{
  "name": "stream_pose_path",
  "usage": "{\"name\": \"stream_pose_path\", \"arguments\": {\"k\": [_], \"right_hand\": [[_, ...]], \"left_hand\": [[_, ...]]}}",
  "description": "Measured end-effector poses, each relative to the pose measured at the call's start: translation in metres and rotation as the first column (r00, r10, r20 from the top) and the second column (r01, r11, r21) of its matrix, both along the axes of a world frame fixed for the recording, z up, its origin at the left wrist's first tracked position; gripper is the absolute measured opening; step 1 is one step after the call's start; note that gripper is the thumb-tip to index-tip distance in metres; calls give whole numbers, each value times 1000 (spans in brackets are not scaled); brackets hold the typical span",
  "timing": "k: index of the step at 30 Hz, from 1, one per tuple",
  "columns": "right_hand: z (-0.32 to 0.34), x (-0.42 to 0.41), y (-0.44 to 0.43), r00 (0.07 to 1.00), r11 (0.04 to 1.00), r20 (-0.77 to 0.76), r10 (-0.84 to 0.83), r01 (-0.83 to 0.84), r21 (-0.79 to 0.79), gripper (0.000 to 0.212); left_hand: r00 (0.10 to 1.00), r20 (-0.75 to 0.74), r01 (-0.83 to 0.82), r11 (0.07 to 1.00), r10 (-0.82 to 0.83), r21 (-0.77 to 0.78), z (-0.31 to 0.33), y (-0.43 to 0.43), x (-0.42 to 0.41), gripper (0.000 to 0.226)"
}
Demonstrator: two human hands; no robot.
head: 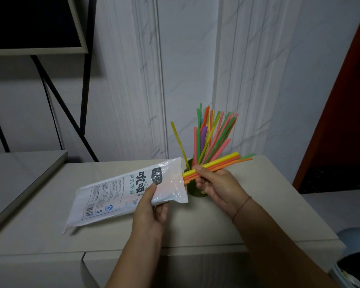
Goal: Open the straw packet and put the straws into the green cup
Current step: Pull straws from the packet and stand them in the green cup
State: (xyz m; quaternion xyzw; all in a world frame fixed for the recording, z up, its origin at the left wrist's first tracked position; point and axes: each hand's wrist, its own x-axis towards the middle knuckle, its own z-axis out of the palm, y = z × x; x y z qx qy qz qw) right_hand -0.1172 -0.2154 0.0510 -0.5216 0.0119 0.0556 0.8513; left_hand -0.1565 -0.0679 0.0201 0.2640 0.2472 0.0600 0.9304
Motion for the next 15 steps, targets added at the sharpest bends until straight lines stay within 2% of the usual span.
{"name": "stream_pose_path", "arguments": {"k": [6,15], "right_hand": [[17,9,-38,989,989,16,-150,150,-6,16],[22,19,-74,947,948,70,-314,316,-29,13]], "left_hand": [[999,-24,-34,999,34,-17,1,8,3,17],[996,-62,-65,998,65,-6,3,14,7,14]]}}
